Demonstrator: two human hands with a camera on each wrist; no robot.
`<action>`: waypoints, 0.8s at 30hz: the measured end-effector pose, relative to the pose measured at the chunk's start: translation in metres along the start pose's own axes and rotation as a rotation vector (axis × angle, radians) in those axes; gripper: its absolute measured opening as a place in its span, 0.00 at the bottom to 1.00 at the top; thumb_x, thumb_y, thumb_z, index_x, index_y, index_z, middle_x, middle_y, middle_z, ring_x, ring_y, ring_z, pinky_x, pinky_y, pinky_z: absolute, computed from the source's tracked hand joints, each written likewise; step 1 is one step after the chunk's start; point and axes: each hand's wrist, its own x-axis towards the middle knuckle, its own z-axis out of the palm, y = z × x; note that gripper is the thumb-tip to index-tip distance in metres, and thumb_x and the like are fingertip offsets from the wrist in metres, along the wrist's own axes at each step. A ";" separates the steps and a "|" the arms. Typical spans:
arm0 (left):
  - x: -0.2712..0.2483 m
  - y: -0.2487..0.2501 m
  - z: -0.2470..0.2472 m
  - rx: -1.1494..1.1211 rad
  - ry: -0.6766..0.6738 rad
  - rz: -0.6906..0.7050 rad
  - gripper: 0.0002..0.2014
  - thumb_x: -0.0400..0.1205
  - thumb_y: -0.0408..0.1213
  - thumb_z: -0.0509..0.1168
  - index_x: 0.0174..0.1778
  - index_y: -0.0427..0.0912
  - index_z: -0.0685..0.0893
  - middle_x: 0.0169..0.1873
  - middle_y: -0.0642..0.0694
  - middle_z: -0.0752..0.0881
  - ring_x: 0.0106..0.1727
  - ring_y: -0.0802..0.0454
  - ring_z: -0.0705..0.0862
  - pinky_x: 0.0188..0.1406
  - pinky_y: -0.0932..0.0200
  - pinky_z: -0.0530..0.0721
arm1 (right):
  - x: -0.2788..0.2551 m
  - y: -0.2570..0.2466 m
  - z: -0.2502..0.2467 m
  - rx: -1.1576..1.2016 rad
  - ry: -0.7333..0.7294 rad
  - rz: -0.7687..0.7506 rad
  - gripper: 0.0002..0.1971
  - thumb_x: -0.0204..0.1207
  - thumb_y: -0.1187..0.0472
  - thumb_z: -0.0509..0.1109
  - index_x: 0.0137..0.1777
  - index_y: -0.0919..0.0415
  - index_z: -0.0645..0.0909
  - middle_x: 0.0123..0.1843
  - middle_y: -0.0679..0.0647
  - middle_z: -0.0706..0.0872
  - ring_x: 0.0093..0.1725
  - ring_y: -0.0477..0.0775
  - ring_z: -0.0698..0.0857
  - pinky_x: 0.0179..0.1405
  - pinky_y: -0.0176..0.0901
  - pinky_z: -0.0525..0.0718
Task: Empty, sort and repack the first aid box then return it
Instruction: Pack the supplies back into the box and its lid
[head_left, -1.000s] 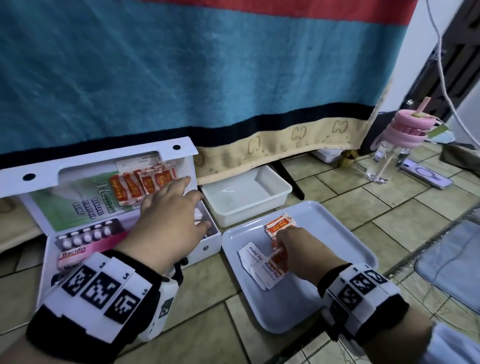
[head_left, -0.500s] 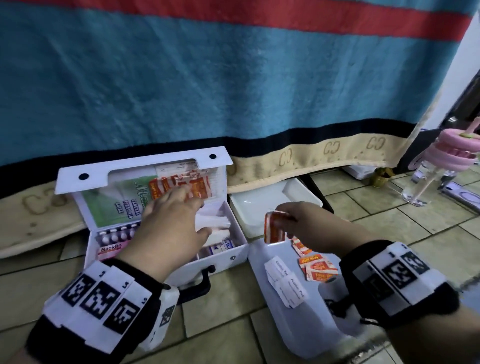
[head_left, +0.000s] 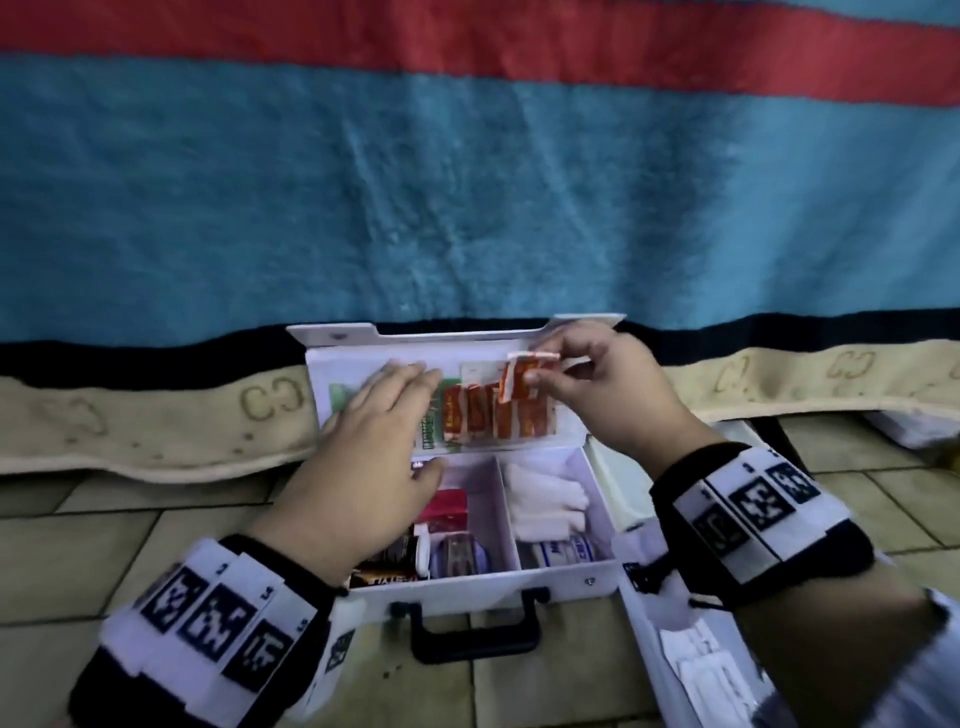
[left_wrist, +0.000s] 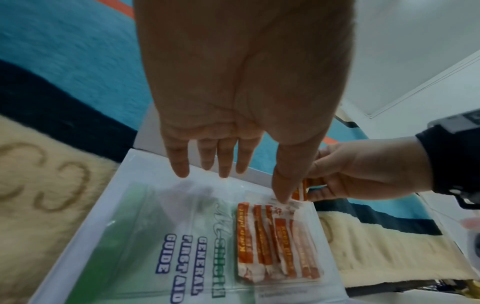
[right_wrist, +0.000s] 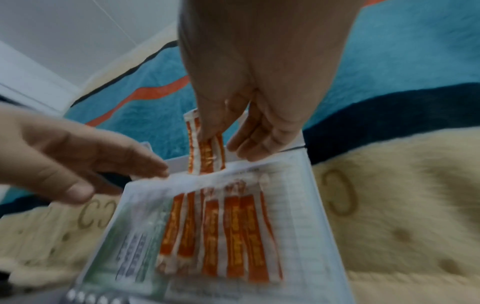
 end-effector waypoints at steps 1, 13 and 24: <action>0.001 -0.002 0.001 0.012 0.005 -0.016 0.38 0.81 0.49 0.63 0.83 0.54 0.48 0.81 0.56 0.53 0.82 0.57 0.48 0.80 0.56 0.49 | 0.006 -0.002 0.000 0.044 0.057 0.002 0.10 0.68 0.68 0.78 0.35 0.54 0.82 0.37 0.51 0.85 0.35 0.44 0.83 0.42 0.37 0.82; 0.013 -0.008 0.005 0.112 -0.010 -0.007 0.26 0.80 0.50 0.65 0.73 0.61 0.67 0.75 0.55 0.57 0.77 0.54 0.55 0.77 0.50 0.59 | 0.022 0.006 0.010 -0.224 -0.015 -0.080 0.07 0.70 0.67 0.75 0.43 0.55 0.91 0.37 0.40 0.87 0.37 0.33 0.84 0.41 0.24 0.79; 0.010 -0.008 0.004 0.103 -0.030 -0.012 0.27 0.80 0.49 0.64 0.75 0.63 0.64 0.76 0.59 0.55 0.78 0.57 0.54 0.77 0.50 0.59 | 0.019 -0.007 0.017 -0.468 -0.204 -0.007 0.08 0.76 0.46 0.67 0.48 0.47 0.85 0.38 0.48 0.88 0.40 0.52 0.87 0.43 0.48 0.86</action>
